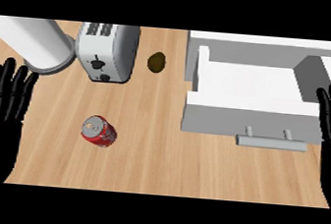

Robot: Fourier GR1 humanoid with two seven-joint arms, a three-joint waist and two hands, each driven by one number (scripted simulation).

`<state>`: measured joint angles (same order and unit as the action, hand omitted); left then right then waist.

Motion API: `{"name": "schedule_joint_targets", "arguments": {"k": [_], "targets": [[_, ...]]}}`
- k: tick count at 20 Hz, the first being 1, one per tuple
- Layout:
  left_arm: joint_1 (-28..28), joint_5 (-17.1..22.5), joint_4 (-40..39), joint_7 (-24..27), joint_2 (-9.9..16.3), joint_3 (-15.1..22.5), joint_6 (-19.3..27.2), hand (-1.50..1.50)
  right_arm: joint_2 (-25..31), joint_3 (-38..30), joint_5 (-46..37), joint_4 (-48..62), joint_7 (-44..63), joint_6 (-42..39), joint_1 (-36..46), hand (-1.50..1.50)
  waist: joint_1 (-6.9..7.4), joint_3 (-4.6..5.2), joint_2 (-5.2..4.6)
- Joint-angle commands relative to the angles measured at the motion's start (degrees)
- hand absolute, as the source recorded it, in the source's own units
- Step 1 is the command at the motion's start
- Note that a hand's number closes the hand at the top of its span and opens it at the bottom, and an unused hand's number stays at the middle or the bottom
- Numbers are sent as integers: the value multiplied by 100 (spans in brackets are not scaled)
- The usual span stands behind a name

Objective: Pick up the can, place it into the drawer and close the drawer

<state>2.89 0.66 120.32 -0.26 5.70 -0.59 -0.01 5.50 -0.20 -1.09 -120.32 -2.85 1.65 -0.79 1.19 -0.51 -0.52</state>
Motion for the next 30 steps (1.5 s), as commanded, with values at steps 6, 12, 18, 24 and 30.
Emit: {"name": "schedule_joint_targets", "arguments": {"k": [6, 12, 18, 24, 30], "targets": [[-369, 2246, -193, 393, 878, 471, -2586, -150, -105, 307, 223, 102, 175, -219, -103, -150, -220, 79, 30], [239, 2958, -602, -833, 2089, -290, -3234, -150, 0, -573, 239, 214, 1150, 308, -753, -150, -131, 50, 59], [534, 4097, -876, -838, 2728, -1270, -4085, -150, 339, -1347, 1112, 130, 1138, -205, -1054, -150, -94, 49, 67], [391, 4851, -792, -1573, 3029, -1724, -4081, -150, 227, -1405, 1210, -277, 1134, -447, -1403, -150, -105, 49, 66], [453, 5197, -1097, -1803, 2847, -1786, -3947, -150, 309, -1961, 1728, -26, 401, -1217, -2106, -150, -137, 47, 67]]}}
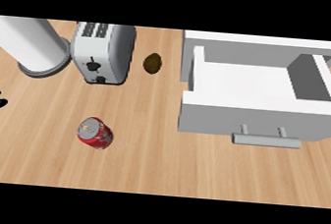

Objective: Pick up the can, place it into the drawer and close the drawer

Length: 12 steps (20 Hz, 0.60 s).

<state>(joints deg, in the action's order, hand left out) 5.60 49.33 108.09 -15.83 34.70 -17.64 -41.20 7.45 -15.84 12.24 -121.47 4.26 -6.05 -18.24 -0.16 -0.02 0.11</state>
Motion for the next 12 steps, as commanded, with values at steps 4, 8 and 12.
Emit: {"name": "schedule_joint_targets", "arguments": {"k": [4, 8, 12], "targets": [[-53, 1014, -182, -798, 127, 200, 510, -150, 21, -390, 308, 192, -363, -516, -368, -150, -20, -3, -5], [-281, 1267, -378, -1069, 107, 214, 582, -150, 221, -882, 940, -151, 41, -739, -492, -150, -23, 0, -1], [-205, 1032, -472, -1160, -280, 439, 549, -150, 54, -882, 781, -276, 38, -818, -635, -150, -11, 2, -4]]}}
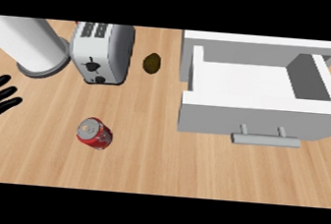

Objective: Pick up the can, place it into the drawer and close the drawer

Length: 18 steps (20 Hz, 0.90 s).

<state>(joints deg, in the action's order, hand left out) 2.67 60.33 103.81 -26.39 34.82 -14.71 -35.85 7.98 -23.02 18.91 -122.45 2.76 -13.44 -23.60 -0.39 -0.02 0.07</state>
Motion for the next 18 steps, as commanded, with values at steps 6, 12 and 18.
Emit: {"name": "schedule_joint_targets", "arguments": {"k": [6, 12, 18], "targets": [[-904, -616, -264, -442, -599, 601, 750, -150, -17, -410, 25, 523, -260, -432, 180, -150, -4, 0, -9], [-372, -1531, -653, 157, -1239, 758, -10, -150, -10, -663, 359, -89, 262, -485, 90, -150, 20, 5, -7], [-771, -2605, -1150, 579, -1733, 997, 183, -150, -246, -572, -11, 196, 107, -718, 213, -150, 23, 3, -9]]}}
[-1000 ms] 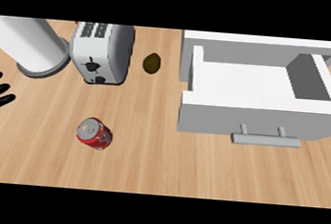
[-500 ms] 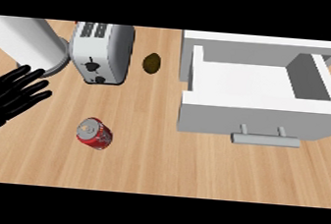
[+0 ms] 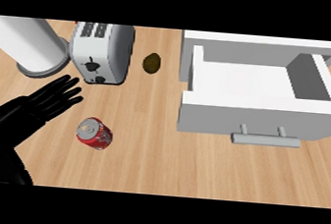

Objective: Pick up the can, place it into the drawer and close the drawer

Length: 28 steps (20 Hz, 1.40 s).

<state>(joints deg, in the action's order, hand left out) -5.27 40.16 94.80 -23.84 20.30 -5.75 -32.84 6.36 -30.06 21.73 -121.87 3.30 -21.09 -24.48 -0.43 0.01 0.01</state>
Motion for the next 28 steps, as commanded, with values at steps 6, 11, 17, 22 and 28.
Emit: {"name": "schedule_joint_targets", "arguments": {"k": [6, 11, 17, 22, 28], "targets": [[-107, -1484, -1024, 970, -644, 151, -179, -150, -95, -342, 58, -7, 68, -308, 37, -150, -1, 1, -3], [-308, -1990, -1699, 1715, -551, -161, -335, -150, 76, -536, 233, 303, 190, -339, 428, -150, 15, 0, -4], [-433, -2722, -2916, 2904, -344, -372, -650, -150, -278, -515, 15, 22, 200, -476, 240, -150, 2, 2, -6], [-548, -3388, -3883, 3850, -313, -319, -645, -150, 78, -1115, 1010, -399, 661, -733, -130, -150, -48, 7, -8], [-1108, -3842, -5046, 4516, -344, -282, -483, -150, -151, -1139, 797, -239, 570, -949, -62, -150, -35, 4, -7]]}}
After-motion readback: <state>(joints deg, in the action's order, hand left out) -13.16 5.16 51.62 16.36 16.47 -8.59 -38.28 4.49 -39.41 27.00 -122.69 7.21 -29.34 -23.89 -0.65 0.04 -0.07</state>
